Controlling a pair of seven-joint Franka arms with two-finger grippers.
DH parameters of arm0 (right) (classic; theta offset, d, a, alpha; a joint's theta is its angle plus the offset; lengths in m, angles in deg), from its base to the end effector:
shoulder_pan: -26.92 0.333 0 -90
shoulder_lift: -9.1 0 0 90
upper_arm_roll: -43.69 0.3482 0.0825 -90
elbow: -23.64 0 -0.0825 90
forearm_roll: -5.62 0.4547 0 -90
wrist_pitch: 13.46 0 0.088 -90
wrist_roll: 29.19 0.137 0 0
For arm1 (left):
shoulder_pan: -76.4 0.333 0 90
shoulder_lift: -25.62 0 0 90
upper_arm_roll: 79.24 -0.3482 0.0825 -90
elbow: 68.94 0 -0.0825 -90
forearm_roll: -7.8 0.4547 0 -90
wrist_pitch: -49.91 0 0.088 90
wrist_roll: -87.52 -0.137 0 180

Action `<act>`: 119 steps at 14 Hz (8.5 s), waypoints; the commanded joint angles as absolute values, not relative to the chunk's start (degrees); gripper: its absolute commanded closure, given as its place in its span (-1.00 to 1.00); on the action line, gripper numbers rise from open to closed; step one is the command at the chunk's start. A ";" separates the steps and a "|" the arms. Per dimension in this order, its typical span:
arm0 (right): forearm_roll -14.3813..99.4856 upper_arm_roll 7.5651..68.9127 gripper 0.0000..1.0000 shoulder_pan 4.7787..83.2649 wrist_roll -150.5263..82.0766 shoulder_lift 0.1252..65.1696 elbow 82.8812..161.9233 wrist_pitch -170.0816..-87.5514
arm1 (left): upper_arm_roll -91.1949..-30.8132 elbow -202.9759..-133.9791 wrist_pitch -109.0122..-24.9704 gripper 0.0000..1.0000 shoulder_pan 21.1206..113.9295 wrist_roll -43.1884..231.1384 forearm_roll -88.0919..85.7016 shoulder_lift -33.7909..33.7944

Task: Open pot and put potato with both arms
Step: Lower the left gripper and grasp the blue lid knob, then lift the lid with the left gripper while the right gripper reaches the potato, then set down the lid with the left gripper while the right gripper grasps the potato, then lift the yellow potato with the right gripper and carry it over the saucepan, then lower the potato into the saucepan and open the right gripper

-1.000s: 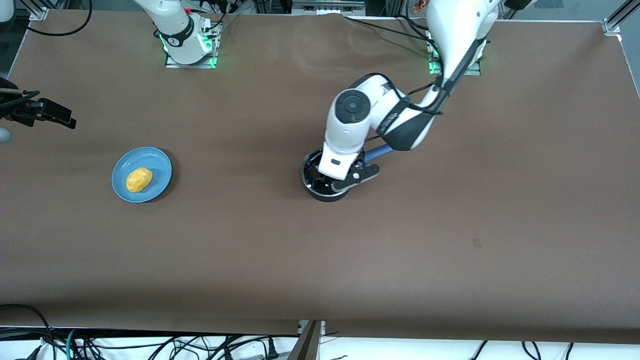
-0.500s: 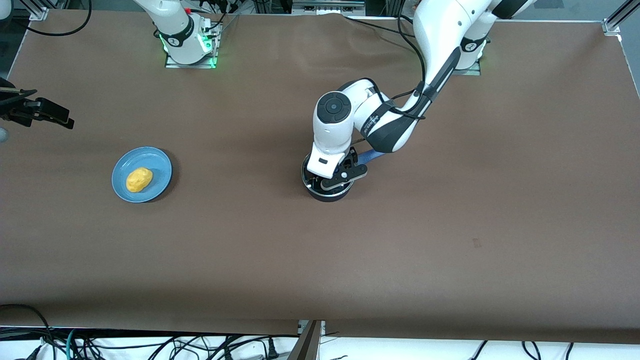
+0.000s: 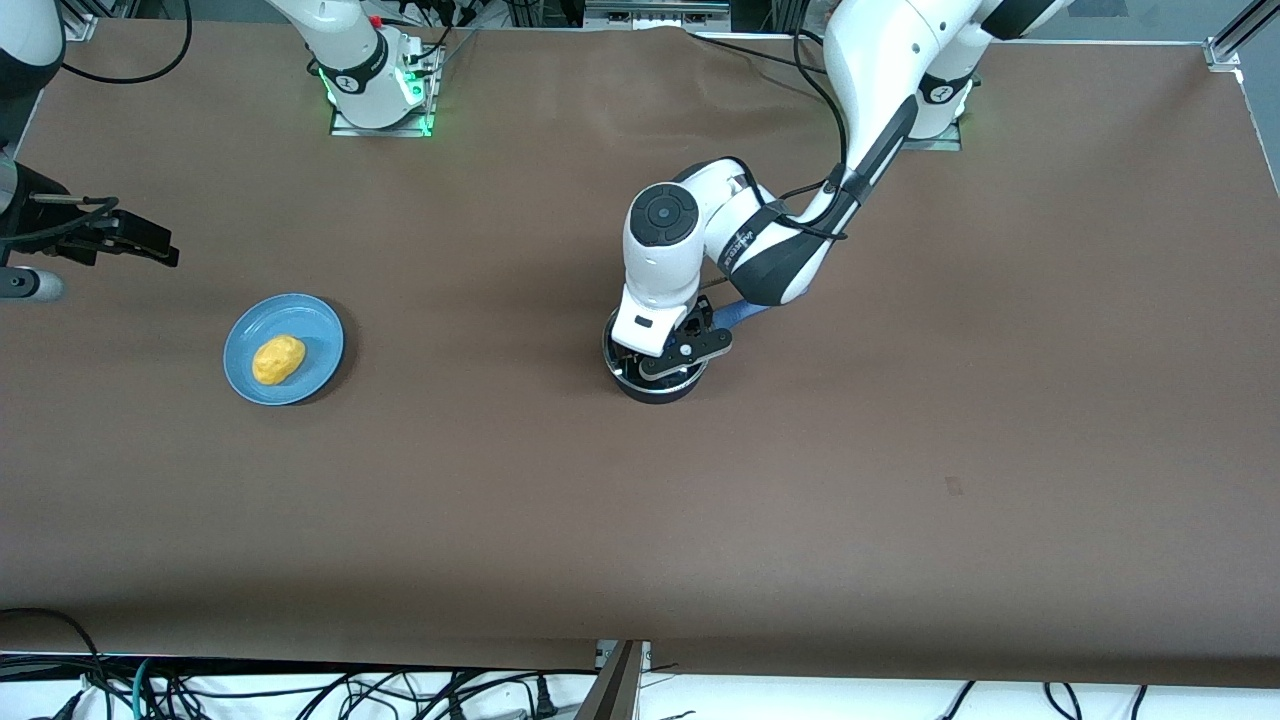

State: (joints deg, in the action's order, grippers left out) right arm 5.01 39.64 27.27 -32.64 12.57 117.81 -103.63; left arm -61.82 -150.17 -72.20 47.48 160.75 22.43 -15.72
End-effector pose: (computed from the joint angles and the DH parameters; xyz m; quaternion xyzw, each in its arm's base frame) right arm 0.6331 -0.0414 0.5497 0.9979 -0.0019 -0.0654 0.0034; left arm 0.6003 -0.5435 0.2459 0.9789 0.2037 0.0154 0.0070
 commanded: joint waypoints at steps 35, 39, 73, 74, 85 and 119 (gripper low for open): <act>-0.01 38.59 -0.99 31.41 -32.01 16.57 116.46 -102.85 | -60.61 -154.28 -70.77 0.04 47.92 159.42 20.45 -12.87; -0.09 37.54 -0.99 29.04 -31.83 17.18 116.81 -103.46 | -60.52 -153.93 -70.77 0.06 48.45 159.24 19.57 -12.70; 11.06 36.30 -0.85 25.69 -0.89 34.32 145.64 -154.44 | -78.45 -164.69 -61.78 -1.00 84.22 71.76 1.56 1.53; 11.07 36.31 -0.65 25.69 -1.07 34.41 145.64 -154.44 | -78.19 -161.70 -56.32 -1.00 84.05 76.58 2.08 3.11; 10.89 39.28 0.23 29.29 5.33 29.67 127.20 -119.32 | -77.75 -149.98 -38.60 -1.00 80.71 87.26 3.67 13.06; 15.46 53.27 0.21 63.04 70.30 55.15 109.86 -154.43 | -77.57 -148.39 -35.43 -1.00 79.47 91.23 6.13 15.52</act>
